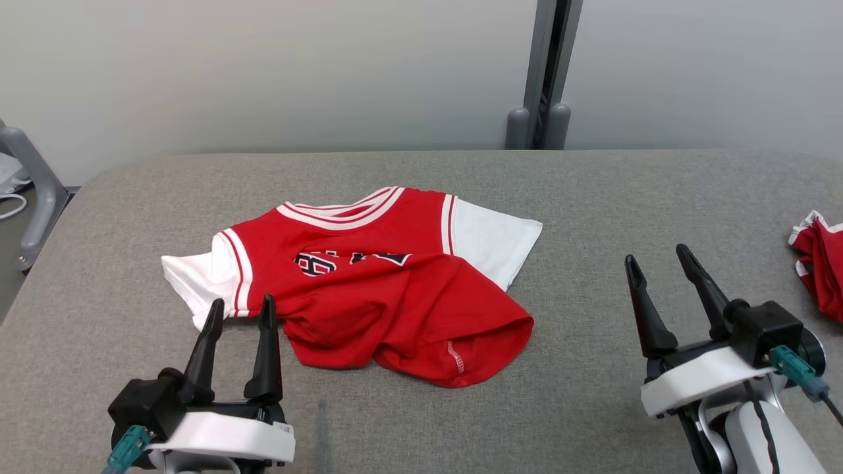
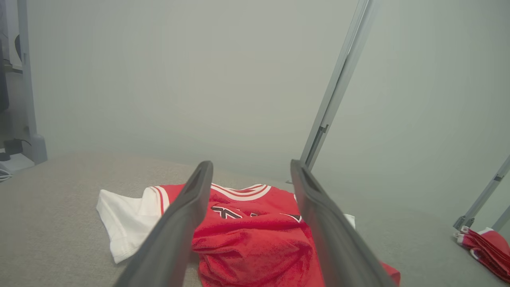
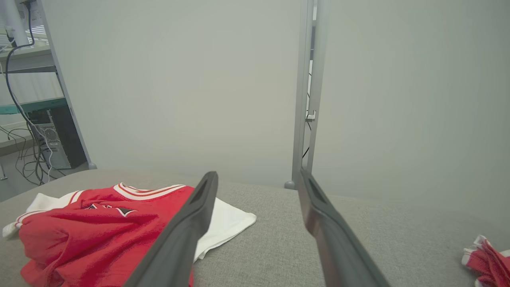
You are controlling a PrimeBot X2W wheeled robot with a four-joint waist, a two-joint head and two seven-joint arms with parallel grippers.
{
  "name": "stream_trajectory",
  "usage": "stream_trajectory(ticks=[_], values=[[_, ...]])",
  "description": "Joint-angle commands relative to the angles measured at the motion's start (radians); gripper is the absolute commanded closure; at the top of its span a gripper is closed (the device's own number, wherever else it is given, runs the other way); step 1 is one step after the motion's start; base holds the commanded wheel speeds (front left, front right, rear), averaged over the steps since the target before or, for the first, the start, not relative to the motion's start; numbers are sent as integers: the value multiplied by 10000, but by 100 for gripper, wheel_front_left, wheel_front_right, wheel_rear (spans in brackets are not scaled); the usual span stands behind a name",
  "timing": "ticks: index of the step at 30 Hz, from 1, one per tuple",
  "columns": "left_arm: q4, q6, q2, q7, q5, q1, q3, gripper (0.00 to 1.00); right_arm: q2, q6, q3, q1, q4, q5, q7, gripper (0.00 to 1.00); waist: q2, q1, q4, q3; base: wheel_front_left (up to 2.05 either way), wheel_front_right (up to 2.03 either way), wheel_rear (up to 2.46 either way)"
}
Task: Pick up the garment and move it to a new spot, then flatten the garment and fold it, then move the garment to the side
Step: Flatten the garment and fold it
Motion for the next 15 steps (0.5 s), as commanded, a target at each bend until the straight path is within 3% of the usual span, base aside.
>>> stream_trajectory(ticks=[1, 15], values=[[11, -50, 49, 0, 71, 101, -10, 0, 120, -4, -167, 280, -196, -153, -14, 0, 0, 0, -34, 42, 0, 0, 0], [86, -105, 46, 0, 186, 41, -138, 0, 441, -4, -670, 735, -478, -485, -15, 0, 0, 0, 47, 51, 0, 0, 0]])
